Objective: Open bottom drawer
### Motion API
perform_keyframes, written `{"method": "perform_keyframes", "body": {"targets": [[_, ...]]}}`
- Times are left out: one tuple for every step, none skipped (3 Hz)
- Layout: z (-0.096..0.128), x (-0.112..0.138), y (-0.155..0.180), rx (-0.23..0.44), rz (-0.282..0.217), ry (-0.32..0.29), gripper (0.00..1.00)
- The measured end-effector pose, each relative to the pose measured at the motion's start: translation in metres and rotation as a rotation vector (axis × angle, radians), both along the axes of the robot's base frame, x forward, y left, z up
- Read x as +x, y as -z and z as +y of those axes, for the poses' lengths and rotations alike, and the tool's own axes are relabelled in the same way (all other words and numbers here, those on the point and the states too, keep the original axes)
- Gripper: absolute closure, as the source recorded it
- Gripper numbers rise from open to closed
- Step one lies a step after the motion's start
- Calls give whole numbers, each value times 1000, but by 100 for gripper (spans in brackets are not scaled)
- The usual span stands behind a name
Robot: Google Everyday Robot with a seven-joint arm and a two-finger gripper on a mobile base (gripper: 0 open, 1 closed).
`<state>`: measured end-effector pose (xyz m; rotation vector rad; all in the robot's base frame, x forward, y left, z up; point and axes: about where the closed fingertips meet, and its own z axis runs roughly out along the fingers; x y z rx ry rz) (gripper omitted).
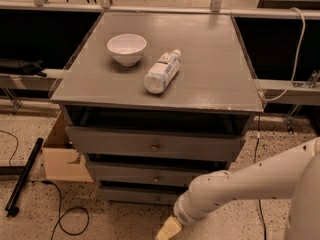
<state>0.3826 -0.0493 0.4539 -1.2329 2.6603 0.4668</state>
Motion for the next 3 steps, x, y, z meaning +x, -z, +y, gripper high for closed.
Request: {"method": "perform_keyframes", "body": {"targets": [[12,21,42,67,53,45,0],[12,19,44,72,60,49,0],[4,11,92,63,141,102,0]]}}
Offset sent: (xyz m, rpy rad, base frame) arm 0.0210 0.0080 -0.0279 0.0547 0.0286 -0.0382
